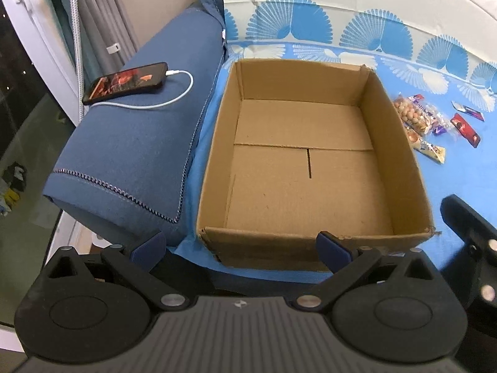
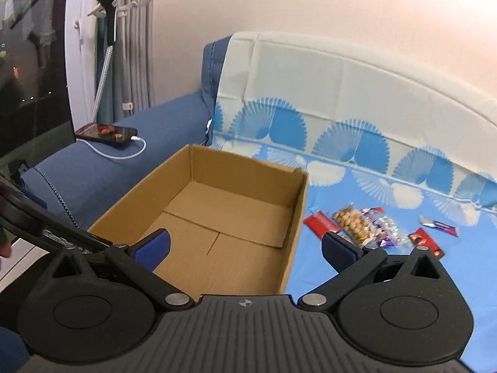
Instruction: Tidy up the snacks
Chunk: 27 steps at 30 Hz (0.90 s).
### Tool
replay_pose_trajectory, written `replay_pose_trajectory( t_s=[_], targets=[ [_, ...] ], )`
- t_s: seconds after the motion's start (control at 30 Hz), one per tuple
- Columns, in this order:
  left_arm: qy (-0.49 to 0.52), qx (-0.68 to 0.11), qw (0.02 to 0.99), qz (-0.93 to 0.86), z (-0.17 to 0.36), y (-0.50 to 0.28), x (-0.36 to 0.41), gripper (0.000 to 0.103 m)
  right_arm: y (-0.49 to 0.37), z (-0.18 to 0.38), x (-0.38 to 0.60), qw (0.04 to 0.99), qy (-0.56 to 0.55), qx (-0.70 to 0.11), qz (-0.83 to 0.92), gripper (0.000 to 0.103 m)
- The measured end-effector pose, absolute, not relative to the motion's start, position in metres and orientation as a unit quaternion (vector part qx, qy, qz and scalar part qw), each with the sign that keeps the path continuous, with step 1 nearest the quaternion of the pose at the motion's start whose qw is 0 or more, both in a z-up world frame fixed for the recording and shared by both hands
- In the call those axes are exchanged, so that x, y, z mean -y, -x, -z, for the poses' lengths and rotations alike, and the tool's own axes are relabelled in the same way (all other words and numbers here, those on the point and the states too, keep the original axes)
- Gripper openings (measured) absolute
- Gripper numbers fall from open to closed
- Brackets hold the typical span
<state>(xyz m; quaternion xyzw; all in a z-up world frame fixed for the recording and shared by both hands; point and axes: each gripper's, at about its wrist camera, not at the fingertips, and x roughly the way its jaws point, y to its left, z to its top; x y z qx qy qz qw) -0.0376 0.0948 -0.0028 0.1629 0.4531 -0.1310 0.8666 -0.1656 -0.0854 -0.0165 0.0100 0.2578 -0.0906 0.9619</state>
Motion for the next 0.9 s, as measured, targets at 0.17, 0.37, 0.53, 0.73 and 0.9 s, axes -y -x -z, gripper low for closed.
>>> replay_pose_trajectory(
  t_s=[0.17,0.37,0.53,0.73,0.9],
  targets=[
    [-0.162,-0.452,0.867,0.131,0.002,0.043,-0.095,0.103,0.167,0.018,0.082,0.955,-0.043,-0.278,0.094,0.103],
    [-0.165,-0.452,0.866,0.135,0.003,0.046,-0.093,0.103,0.166,0.024,0.080,0.946,-0.076,-0.298,0.098,0.103],
    [-0.167,-0.455,0.863,0.147,0.004,0.049,-0.090,0.103,0.169,0.022,0.079,0.948,-0.079,-0.293,0.099,0.103],
    [-0.166,-0.464,0.856,0.153,0.009,0.050,-0.089,0.103,0.173,0.018,0.078,0.953,-0.067,-0.279,0.095,0.103],
    [-0.173,-0.461,0.857,0.151,0.010,0.052,-0.087,0.103,0.173,0.020,0.077,0.952,-0.071,-0.282,0.096,0.103]
  ],
)
